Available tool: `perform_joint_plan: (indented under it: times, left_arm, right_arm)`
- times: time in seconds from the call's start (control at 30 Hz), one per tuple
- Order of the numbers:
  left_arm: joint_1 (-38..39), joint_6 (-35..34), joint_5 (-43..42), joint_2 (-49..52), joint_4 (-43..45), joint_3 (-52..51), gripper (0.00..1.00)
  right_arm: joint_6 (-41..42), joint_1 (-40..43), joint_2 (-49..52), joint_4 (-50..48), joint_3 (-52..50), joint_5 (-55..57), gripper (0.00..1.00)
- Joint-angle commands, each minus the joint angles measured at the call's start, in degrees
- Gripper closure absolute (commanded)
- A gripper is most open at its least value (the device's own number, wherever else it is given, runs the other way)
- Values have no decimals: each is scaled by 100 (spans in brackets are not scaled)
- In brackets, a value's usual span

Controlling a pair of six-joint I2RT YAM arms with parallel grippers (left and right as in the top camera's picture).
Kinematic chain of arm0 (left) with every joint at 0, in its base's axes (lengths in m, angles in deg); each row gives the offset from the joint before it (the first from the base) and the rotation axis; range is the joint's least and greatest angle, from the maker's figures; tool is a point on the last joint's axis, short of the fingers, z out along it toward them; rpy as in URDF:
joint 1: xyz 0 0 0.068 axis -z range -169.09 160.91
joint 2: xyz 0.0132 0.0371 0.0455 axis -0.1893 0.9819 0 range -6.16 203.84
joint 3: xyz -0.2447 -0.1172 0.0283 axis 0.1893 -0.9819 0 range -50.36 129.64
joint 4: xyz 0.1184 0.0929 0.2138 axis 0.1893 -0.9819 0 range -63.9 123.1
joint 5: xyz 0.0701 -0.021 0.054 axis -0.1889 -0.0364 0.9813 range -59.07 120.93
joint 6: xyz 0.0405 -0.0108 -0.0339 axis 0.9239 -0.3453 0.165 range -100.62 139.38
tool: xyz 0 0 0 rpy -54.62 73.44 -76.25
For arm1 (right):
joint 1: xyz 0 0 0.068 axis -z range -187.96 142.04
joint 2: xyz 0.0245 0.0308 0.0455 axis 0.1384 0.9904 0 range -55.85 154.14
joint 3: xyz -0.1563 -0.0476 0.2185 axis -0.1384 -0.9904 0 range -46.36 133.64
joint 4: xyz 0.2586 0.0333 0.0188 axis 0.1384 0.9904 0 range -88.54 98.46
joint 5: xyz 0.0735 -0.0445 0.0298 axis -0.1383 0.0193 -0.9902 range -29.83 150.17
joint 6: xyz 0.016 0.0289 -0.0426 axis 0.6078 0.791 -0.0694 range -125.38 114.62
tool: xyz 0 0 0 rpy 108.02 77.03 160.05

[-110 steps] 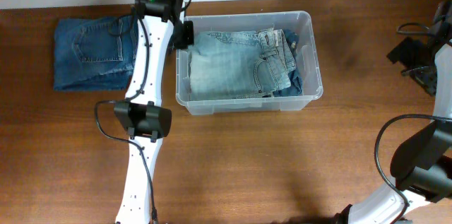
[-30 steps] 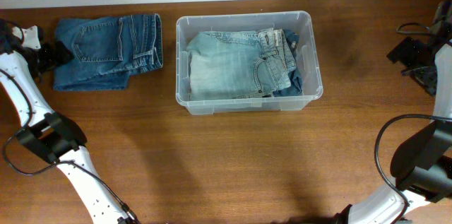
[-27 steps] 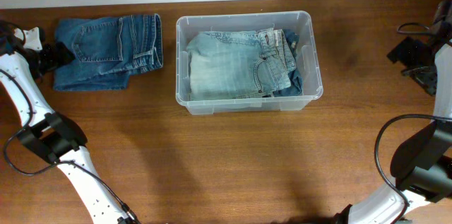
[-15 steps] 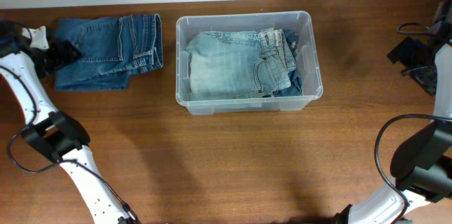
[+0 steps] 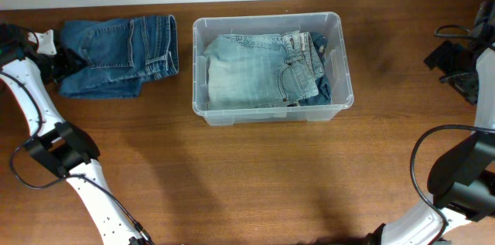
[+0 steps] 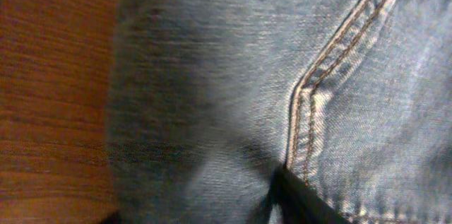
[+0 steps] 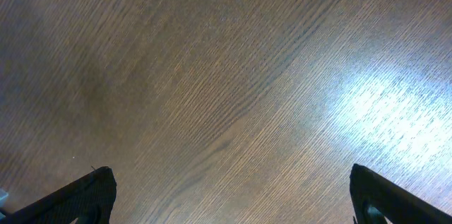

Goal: Pack container
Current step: 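Move the left gripper left onto the dark-blue folded jeans, then grasp the dark-blue jeans with the left gripper and lift it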

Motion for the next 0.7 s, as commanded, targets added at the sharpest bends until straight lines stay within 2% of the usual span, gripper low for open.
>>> perform_joint_plan:
  times: [0.0,0.17,0.27,0.4,0.57,0.67]
  left_arm:
    - [94,-63,-293,308,-52,-31,72]
    - [90,-363,-297,295,-63,83,99]
    - [90,-640,-433,195,-70,146,99]
    - [85,-656,-1196,-133,61,146,99]
    - [197,-984,-2061,-1137,389,146,99]
    - [345,-1001,-2092,-1670,393,146,99]
  right_arm:
    - [68,0,-9,-2,-31,70,2]
    - [68,0,-9,-2,-31,70,2]
    - [68,2,-9,-2,-31,70,1]
    - [68,0,-9,-2,-31,70,2]
    - [68,0,-9,-2,-31,70,2]
    - [68,0,-9,-2,-31,70,2]
